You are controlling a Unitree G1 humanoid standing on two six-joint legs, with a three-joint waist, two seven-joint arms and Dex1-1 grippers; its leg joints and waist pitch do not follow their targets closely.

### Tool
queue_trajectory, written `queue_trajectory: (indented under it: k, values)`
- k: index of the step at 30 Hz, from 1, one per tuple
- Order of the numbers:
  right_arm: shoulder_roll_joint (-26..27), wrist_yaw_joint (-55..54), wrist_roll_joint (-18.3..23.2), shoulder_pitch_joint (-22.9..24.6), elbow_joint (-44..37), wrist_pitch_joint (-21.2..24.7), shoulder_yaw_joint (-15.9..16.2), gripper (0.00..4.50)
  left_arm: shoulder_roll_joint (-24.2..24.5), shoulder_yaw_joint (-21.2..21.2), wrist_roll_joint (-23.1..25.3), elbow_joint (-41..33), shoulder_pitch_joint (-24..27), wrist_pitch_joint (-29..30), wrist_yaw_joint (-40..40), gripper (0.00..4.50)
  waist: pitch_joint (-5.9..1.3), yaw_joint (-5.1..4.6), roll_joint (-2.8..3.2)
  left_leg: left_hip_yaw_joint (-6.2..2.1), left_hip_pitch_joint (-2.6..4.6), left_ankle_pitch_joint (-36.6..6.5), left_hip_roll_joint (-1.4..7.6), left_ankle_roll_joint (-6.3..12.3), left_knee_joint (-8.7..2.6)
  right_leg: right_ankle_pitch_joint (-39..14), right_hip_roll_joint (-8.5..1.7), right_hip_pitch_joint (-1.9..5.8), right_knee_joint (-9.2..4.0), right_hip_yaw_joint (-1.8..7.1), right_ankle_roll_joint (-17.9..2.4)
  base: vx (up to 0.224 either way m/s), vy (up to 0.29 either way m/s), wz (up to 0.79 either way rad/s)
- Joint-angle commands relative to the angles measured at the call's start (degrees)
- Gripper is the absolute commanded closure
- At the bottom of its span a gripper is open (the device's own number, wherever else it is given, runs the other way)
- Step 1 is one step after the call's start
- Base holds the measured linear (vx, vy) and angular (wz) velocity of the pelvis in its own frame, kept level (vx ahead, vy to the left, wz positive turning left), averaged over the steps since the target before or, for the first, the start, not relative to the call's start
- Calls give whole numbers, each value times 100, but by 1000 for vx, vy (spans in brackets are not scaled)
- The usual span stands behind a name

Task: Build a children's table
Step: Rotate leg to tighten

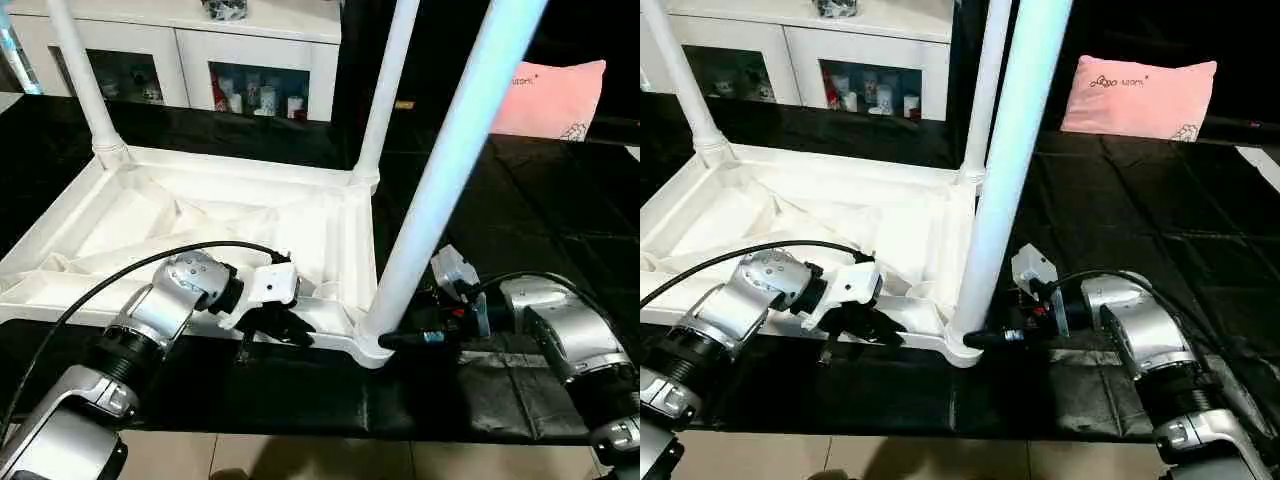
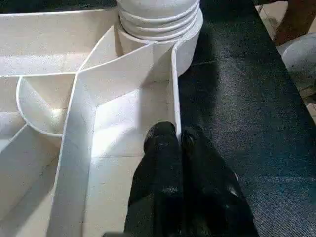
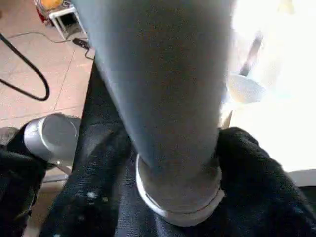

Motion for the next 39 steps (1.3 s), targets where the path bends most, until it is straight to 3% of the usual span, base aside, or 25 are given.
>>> queue_trajectory:
  k: [1,7,8,10,13,14,15,16,17,18,19,20,21,22,23,25,26,28,30,32,35,39]
  values:
    - [-11,109,-26,-110,24,-48,27,203,-38,-196,73,-142,-8,-66,-190,450,-375,-26,17,-11,20,-1087,195,236,-380,-1746,-426,322,-406,350,-971,0,0,0]
    - [100,129,97,-74,37,31,10,244,-51,-184,185,-6,-50,53,-6,450,-382,-32,38,-14,27,-1069,200,216,-383,-1618,-416,321,-390,353,-1004,0,0,0]
    - [168,15,183,-15,-37,123,-59,244,-97,-159,256,105,-93,144,180,450,-378,-34,66,-18,27,-1115,200,197,-388,-1648,-415,323,-400,350,-1000,0,0,0]
    - [170,11,185,-13,-39,126,-61,247,-98,-158,259,109,-94,147,187,450,-368,-38,50,-16,30,-1199,189,184,-386,-1786,-415,318,-422,345,-970,0,0,0]
    - [370,-554,234,98,-194,295,-239,249,-310,15,272,350,-220,436,701,450,-339,-40,81,-16,72,-1396,169,117,-383,-2300,-419,278,-517,332,-806,0,0,0]
    - [487,-922,195,131,-229,366,-319,251,-437,126,235,454,-290,593,953,450,-343,-60,56,-23,84,-1440,148,71,-379,-2493,-419,280,-533,319,-734,0,0,0]
    - [763,-1689,117,129,-187,613,-491,251,-689,345,169,633,-442,871,1472,450,-347,-77,45,-47,61,-1462,141,59,-385,-2688,-428,307,-545,298,-628,0,0,0]
    - [763,-1689,117,129,-187,613,-491,252,-689,345,169,633,-442,871,1472,450,-334,-105,48,-43,35,-1427,134,47,-387,-2751,-410,302,-549,297,-562,0,0,0]
    - [837,-1869,96,115,-157,674,-533,252,-747,397,147,667,-480,955,1583,450,-341,-106,62,-57,67,-1509,131,17,-375,-2983,-431,279,-599,267,-472,0,0,0]
    - [903,-2010,82,100,-127,710,-564,253,-791,434,136,685,-510,1019,1675,450,-357,-118,54,-66,56,-1465,133,24,-372,-2898,-442,287,-587,273,-470,0,0,0]
    - [1320,-2873,-43,-18,83,882,-711,253,-1058,638,62,757,-686,1428,2186,450,-354,-151,104,-85,9,-1428,147,11,-398,-2741,-428,311,-548,277,-488,0,0,0]
    - [1359,-2952,-58,-30,103,896,-722,253,-1082,656,56,760,-701,1466,2230,450,-335,-191,103,-78,11,-1489,152,-7,-404,-2743,-405,274,-562,273,-510,0,0,0]
    - [1745,-3665,-189,-176,320,1007,-812,254,-1323,836,-1,776,-850,1846,2687,450,-361,-240,91,-93,38,-1604,133,-65,-379,-2801,-429,282,-568,251,-528,0,0,0]
    - [1745,-3665,-189,-176,320,1007,-812,254,-1323,836,-1,776,-850,1846,2687,450,-369,-278,91,-95,19,-1550,133,-97,-379,-2722,-434,284,-536,262,-577,0,0,0]
    - [1876,-3882,-230,-240,404,1030,-830,254,-1406,901,-19,773,-899,1981,2851,450,-398,-297,77,-102,-13,-1393,117,-65,-371,-2526,-436,328,-526,266,-601,0,0,0]
    - [2187,-4610,-395,-430,622,1147,-921,254,-1594,1006,43,809,-1008,2151,3237,450,-398,-340,96,-72,-24,-1146,130,16,-363,-1990,-421,304,-468,315,-814,0,0,0]
    - [2397,-5137,-559,-582,779,1171,-935,254,-1756,1087,90,837,-1080,2264,3573,450,-416,-358,91,-68,-42,-995,114,34,-355,-1761,-399,327,-433,309,-894,0,0,0]
    - [2492,-5256,-619,-616,749,1105,-881,254,-1837,1101,114,838,-1105,2319,3720,450,-426,-340,82,-36,-35,-805,95,116,-338,-1510,-405,337,-420,328,-959,0,0,0]
    - [2555,-5229,-506,-600,675,1128,-938,199,-1825,1048,147,835,-1085,2257,3677,450,-431,-291,68,-18,-41,-592,94,285,-345,-1232,-403,362,-399,340,-985,0,0,0]
    - [2596,-5211,-481,-563,587,1171,-996,179,-1786,998,197,824,-1043,2169,3613,450,-434,-286,80,-26,-41,-488,119,344,-353,-986,-401,367,-363,341,-1042,0,0,0]
    - [2588,-5193,-513,-477,446,1171,-1003,141,-1702,945,229,743,-956,2168,3536,450,-414,-290,89,-24,-16,-613,136,331,-368,-1057,-411,364,-380,343,-1082,0,0,0]
    - [2375,-5015,-482,-274,157,1131,-1005,127,-1509,856,252,624,-807,2092,3264,450,-388,-289,66,-22,-10,-854,131,264,-385,-1509,-419,362,-437,342,-948,0,0,0]
